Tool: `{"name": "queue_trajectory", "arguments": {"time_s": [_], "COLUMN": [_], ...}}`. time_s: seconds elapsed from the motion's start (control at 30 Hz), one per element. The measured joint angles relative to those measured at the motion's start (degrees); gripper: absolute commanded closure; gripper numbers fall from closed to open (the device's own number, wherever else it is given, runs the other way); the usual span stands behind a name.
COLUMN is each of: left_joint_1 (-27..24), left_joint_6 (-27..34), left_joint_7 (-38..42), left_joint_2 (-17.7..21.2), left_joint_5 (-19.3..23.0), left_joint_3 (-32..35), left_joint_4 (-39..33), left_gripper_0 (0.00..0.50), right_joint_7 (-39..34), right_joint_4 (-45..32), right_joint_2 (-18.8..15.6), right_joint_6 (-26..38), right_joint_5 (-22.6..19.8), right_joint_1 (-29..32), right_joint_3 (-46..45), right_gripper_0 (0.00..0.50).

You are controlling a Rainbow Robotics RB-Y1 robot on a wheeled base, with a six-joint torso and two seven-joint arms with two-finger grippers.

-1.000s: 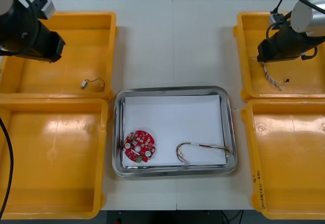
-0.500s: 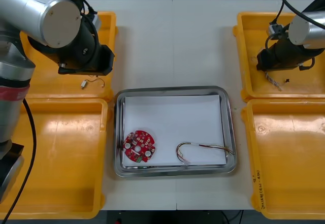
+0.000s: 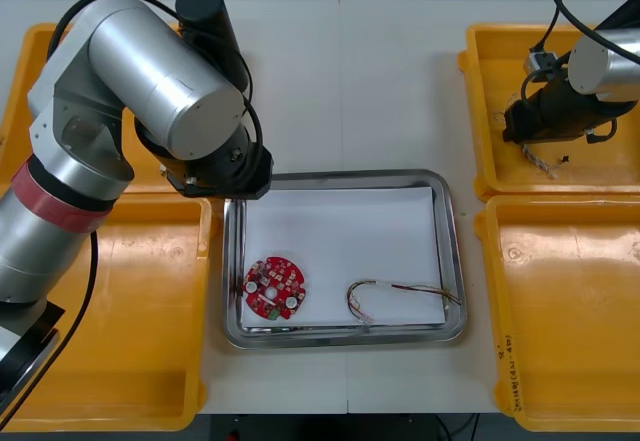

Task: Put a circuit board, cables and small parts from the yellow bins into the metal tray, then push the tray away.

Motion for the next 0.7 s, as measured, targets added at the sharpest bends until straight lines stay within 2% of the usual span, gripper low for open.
{"name": "queue_trajectory", "arguments": {"time_s": [0.1,0.2,0.23,0.27,0.37,0.43,0.47,0.7], "left_joint_1": [0.00,0.02,0.04,0.04,0.04,0.04,0.04,0.04], "left_joint_6": [-1.09,-3.62,-4.56,-5.55,-8.51,-10.70,-11.57,-15.25], "left_joint_7": [3.19,3.20,3.20,3.20,3.20,3.20,3.20,3.20], "left_joint_2": [0.00,0.00,0.00,0.00,0.00,0.00,0.00,0.00], "left_joint_5": [0.07,0.09,0.09,0.09,0.09,0.09,0.08,-0.23], "left_joint_3": [-2.32,-3.80,-4.09,-4.36,-5.20,-5.95,-6.36,-8.86], "left_joint_4": [0.00,0.04,0.09,0.25,1.54,3.08,3.86,7.97], "left_gripper_0": [0.500,0.499,0.500,0.500,0.500,0.500,0.499,0.500], "right_joint_7": [0.00,0.00,0.00,0.00,0.04,0.19,0.33,2.62], "right_joint_4": [-0.04,-0.17,-0.25,-0.33,-0.44,-0.49,-0.51,-0.59], "right_joint_2": [0.00,0.00,0.00,0.00,0.00,0.00,0.00,0.00], "right_joint_6": [-0.38,-0.85,-0.91,-0.96,-1.06,-1.09,-1.10,-1.12], "right_joint_5": [-0.23,-0.49,-0.57,-0.60,-0.67,-0.67,-0.67,-0.67], "right_joint_1": [0.13,0.36,0.42,0.47,0.53,0.57,0.58,0.60], "right_joint_3": [0.00,0.00,0.00,-0.01,-0.01,-0.01,-0.01,-0.01], "right_gripper_0": [0.000,0.048,0.116,0.155,0.436,0.487,0.500,0.500]}}
